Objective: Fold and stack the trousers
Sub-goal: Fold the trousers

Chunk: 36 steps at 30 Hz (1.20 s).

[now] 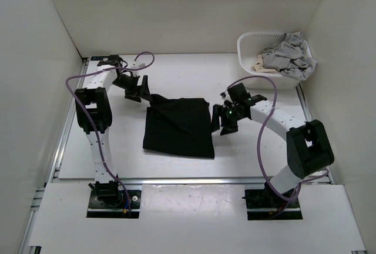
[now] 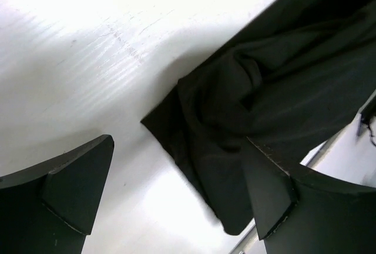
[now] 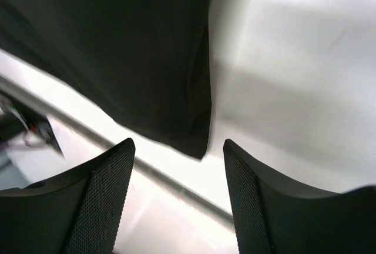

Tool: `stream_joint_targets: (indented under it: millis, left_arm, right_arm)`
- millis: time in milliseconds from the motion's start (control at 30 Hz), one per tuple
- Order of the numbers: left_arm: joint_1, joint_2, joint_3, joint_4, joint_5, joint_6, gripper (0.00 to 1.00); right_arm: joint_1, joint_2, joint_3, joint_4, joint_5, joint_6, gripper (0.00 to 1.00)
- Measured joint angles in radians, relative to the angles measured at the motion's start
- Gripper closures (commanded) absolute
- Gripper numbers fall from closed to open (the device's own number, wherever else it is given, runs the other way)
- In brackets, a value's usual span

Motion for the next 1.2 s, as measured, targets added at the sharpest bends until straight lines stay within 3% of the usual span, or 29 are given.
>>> stream_joint_targets:
  millis: [133,333,533,667,733,800,833,867,900,967,1000,1100,1200]
  left_arm:
    - [0.016,-0.106,-0.088,-0.017,0.016,0.075,0.00]
    - [-0.018,-0.307,-0.336,-0.069,0.037,0.219,0.00]
    - [-0.066,-0.344,-0.554,-0.067,0.025,0.253,0.00]
    - [-0.067,-0.344,-0.609,-0.055,0.000,0.240,0.16]
    - [-0.068,-0.344,-0.623,-0.034,-0.021,0.227,0.49]
    - [-0.071,-0.344,-0.632,-0.018,-0.038,0.222,0.71]
    - [-0.072,-0.344,-0.633,-0.012,-0.045,0.218,0.77]
    - [-0.073,-0.344,-0.634,-0.007,-0.050,0.217,0.79]
    - [-0.075,-0.344,-0.634,-0.004,-0.051,0.215,0.79]
    - [-0.080,-0.344,-0.634,-0.004,-0.053,0.216,0.84]
    - [-0.083,-0.344,-0.637,-0.004,-0.052,0.217,0.86]
    - [-0.095,-0.344,-0.667,0.000,-0.043,0.219,0.86]
    - [-0.102,-0.342,-0.708,-0.015,-0.030,0.222,0.86]
  right_arm:
    - [-0.071,0.029,0.138,0.006,0.024,-0.017,0.30]
    - [-0.116,0.243,0.368,0.050,0.034,-0.027,0.29]
    - [-0.122,0.447,0.501,0.103,-0.013,-0.020,0.29]
    - [-0.122,0.500,0.502,0.123,-0.039,-0.011,0.27]
    - [-0.122,0.509,0.502,0.136,-0.047,-0.002,0.29]
    - [-0.122,0.514,0.502,0.147,-0.049,0.006,0.34]
    - [-0.122,0.516,0.502,0.151,-0.050,0.009,0.38]
    - [-0.122,0.519,0.502,0.156,-0.051,0.013,0.44]
    - [-0.122,0.522,0.503,0.163,-0.051,0.019,0.58]
    - [-0.122,0.533,0.502,0.174,-0.050,0.037,0.73]
    - [-0.122,0.538,0.501,0.181,-0.049,0.048,0.85]
    - [-0.127,0.542,0.468,0.224,-0.047,0.082,0.98]
    - [-0.138,0.542,0.423,0.256,-0.040,0.120,1.00]
